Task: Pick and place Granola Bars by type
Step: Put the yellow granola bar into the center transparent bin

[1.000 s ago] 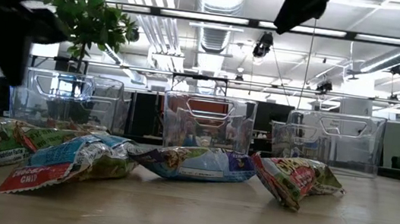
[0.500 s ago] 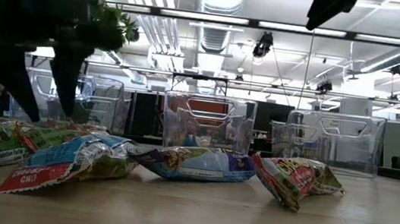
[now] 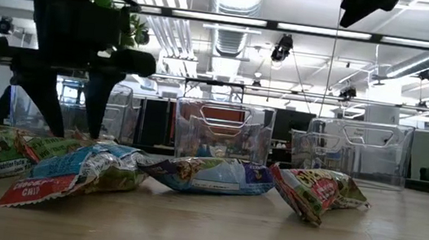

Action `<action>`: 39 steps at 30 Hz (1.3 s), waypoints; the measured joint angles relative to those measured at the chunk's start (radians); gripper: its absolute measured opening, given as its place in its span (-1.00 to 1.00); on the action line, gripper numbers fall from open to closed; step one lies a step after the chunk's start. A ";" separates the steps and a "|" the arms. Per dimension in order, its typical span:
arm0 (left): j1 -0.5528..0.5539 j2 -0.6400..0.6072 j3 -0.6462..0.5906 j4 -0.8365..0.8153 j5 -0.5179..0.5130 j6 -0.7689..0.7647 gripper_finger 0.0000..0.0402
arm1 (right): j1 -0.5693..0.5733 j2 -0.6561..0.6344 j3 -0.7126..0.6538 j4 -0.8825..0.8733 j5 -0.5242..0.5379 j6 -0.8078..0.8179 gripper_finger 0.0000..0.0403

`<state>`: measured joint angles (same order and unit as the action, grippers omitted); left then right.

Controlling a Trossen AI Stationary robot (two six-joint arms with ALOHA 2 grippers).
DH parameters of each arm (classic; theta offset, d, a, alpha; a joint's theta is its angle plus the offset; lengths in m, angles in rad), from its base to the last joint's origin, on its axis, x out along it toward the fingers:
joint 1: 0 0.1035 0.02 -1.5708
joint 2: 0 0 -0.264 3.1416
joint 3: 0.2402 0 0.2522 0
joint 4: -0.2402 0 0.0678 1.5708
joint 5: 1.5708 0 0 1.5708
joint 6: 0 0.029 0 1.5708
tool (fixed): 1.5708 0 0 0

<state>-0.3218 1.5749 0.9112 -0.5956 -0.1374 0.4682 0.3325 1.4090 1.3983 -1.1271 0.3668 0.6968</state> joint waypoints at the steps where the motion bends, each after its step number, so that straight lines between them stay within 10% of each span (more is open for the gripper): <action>1: 0.004 0.005 0.000 0.004 0.006 0.026 -0.29 | 0.002 0.000 0.000 0.000 0.000 0.006 0.06; 20: 0.037 0.090 0.002 0.015 0.067 0.002 -0.31 | 0.004 0.000 -0.013 -0.001 0.001 0.056 0.05; 39: 0.048 -0.024 0.165 -0.093 0.136 -0.521 -0.92 | 0.004 0.000 -0.018 -0.026 0.019 0.044 0.05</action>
<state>-0.2734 1.5510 1.0759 -0.6886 -0.0015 -0.0526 0.3363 1.4094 1.3804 -1.1530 0.3861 0.7410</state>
